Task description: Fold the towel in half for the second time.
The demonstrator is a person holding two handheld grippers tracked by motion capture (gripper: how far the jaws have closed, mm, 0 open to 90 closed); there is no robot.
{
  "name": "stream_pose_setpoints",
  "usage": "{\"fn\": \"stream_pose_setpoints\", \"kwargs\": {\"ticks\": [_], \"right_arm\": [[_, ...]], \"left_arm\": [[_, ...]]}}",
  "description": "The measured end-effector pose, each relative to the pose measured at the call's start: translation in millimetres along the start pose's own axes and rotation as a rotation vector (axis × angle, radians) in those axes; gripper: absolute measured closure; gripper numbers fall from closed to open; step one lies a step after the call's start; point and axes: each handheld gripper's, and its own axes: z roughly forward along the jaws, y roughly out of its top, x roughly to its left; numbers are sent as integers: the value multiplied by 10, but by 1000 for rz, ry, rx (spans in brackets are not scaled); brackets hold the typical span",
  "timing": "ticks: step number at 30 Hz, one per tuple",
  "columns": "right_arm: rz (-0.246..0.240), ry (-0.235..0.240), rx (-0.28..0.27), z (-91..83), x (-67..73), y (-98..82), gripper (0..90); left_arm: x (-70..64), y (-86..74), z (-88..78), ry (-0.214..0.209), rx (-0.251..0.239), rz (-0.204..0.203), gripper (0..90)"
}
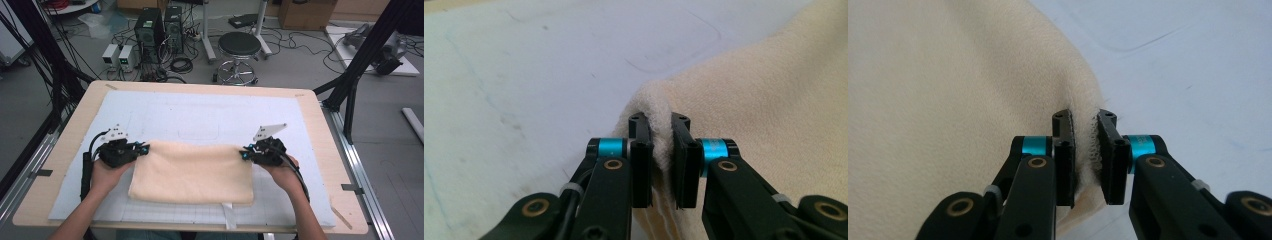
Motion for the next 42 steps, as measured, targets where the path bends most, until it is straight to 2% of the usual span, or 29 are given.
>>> {"fn": "stream_pose_setpoints", "kwargs": {"ticks": [2,5,9,12,13,14,15,17,18,19,20,22,25,27,30,31,33,35,38,42], "right_arm": [[22,-15,-3,32,-112,68,800],[36,-54,3,128,-298,194,799],[52,-95,4,257,-504,349,798],[70,-113,9,346,-624,434,777],[89,-126,24,391,-678,442,748],[109,-131,39,427,-713,435,689],[125,-138,59,455,-726,423,642],[124,-154,64,472,-710,411,578],[125,-136,49,466,-692,410,569],[120,-129,39,457,-670,412,558],[102,-132,20,444,-618,412,558],[102,-104,3,438,-563,397,556],[103,-89,17,477,-513,346,560],[95,-101,49,550,-506,313,558],[107,-117,76,667,-521,257,571],[111,-119,95,706,-528,233,572],[121,-119,88,750,-538,180,575],[129,-114,71,752,-545,149,577],[129,-112,68,747,-545,134,576],[113,-128,73,745,-510,160,547]], "left_arm": [[74,109,89,22,-29,-14,806],[199,251,252,58,-8,-22,806],[349,355,386,98,-38,-88,807],[433,377,498,115,-49,-115,797],[445,368,536,133,-32,-118,757],[452,361,562,161,-6,-113,655],[456,350,568,164,6,-105,588],[451,333,558,147,39,-79,537],[442,331,548,144,41,-65,517],[411,326,522,139,37,-49,512],[386,327,500,114,31,-46,513],[316,305,457,83,4,-29,528],[254,242,455,53,24,-2,560],[244,188,487,44,48,-1,565],[262,111,546,52,105,2,583],[272,77,560,63,110,0,581],[319,6,586,64,131,-17,572],[354,-45,593,47,104,-49,561],[324,-49,602,63,103,-24,560],[311,-38,584,72,106,-15,554]]}}
